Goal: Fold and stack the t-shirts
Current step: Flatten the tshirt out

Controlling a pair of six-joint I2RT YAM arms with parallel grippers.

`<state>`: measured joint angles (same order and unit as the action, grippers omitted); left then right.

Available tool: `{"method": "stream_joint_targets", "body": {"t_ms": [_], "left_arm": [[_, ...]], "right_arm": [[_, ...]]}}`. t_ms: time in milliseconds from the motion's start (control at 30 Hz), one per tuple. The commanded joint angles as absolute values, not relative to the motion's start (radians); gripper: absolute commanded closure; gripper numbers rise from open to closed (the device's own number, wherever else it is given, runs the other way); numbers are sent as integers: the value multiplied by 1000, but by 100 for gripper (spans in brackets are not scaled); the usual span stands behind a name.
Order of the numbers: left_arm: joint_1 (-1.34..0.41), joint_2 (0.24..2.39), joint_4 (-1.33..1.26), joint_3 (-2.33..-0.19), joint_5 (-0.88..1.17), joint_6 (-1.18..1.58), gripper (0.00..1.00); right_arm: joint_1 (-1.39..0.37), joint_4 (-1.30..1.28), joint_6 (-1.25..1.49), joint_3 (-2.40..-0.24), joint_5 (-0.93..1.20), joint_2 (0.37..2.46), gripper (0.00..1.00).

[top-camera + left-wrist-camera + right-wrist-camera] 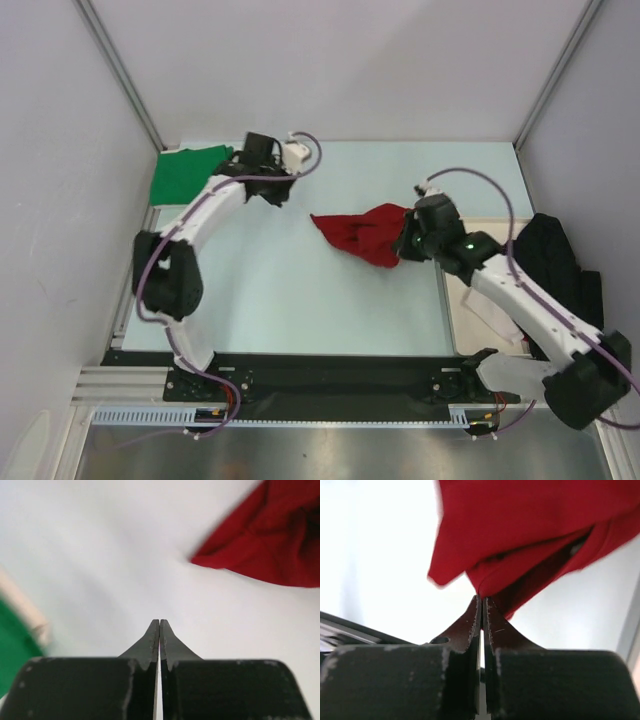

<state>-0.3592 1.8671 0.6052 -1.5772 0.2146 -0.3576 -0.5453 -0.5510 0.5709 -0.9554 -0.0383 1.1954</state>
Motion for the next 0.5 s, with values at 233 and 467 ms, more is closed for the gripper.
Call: {"method": "stream_joint_targets", "body": {"t_ms": [233,467], "left_arm": [[-369,1568,669,-1433,373,-411,54],[-603,1554,586,-1195,416,-517,35]], "right_arm": [[-537,-859,445,-1403,20,996,100],[-396,-875,472,-1246,-57,934,100]]}}
